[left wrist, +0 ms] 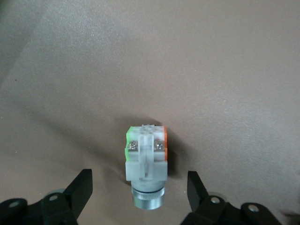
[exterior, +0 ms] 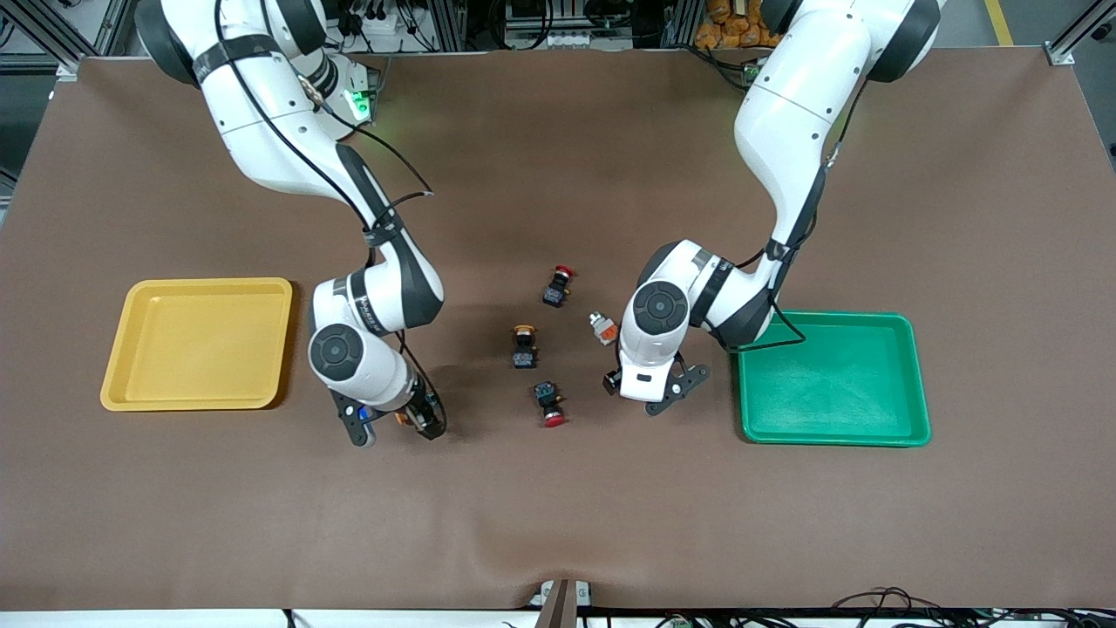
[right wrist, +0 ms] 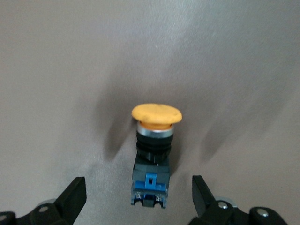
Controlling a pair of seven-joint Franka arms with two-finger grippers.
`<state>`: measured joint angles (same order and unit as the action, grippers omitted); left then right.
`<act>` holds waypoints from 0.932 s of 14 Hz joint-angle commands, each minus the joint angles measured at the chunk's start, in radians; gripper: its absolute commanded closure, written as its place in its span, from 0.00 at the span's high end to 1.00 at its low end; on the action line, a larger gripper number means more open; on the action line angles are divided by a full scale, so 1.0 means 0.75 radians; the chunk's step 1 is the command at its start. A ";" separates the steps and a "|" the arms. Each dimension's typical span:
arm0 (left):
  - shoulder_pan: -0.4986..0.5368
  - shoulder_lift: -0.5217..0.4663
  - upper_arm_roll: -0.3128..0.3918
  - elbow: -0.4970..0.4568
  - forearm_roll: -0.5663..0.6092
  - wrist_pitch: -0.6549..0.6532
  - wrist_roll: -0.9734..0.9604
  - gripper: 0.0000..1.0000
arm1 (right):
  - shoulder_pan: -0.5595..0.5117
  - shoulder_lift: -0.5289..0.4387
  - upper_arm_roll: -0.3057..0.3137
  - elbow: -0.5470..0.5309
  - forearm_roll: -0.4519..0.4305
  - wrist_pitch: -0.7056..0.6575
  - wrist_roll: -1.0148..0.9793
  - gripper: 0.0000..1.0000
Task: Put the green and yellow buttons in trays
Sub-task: 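Grasp the yellow button with the right gripper while the left gripper grasps the switch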
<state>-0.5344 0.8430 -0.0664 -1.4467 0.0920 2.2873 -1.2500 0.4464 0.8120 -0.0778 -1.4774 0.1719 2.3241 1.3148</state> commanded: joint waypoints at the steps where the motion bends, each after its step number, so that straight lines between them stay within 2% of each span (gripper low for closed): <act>1: -0.018 0.027 0.015 0.035 0.029 0.026 -0.039 0.47 | 0.012 0.012 -0.011 0.013 0.004 0.008 0.000 0.48; 2: -0.016 0.030 0.015 0.035 0.031 0.030 -0.039 0.35 | 0.014 0.014 -0.013 0.010 -0.024 0.010 -0.002 0.12; 3: -0.018 0.036 0.015 0.035 0.051 0.043 -0.037 0.24 | 0.014 0.018 -0.011 0.008 -0.049 0.014 -0.002 0.00; 4: -0.018 0.042 0.015 0.035 0.104 0.057 -0.039 0.09 | 0.014 0.018 -0.011 0.008 -0.051 0.016 -0.002 0.00; 5: -0.016 0.036 0.013 0.035 0.127 0.055 -0.039 0.00 | 0.014 0.020 -0.011 0.008 -0.051 0.014 -0.002 0.00; 8: 0.005 -0.003 0.015 0.037 0.133 0.053 -0.025 0.00 | 0.004 0.010 -0.013 0.012 -0.051 0.002 -0.012 0.00; 10: 0.109 -0.074 0.001 0.031 0.139 0.037 0.002 0.00 | -0.006 -0.003 -0.015 0.023 -0.051 -0.031 -0.025 0.00; 13: 0.187 -0.195 0.003 0.029 0.117 -0.133 0.100 0.00 | -0.014 -0.050 -0.025 0.027 -0.053 -0.139 -0.127 0.00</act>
<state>-0.4340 0.7799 -0.0560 -1.3995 0.1693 2.2664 -1.2046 0.4478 0.8150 -0.0957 -1.4596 0.1495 2.2906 1.2680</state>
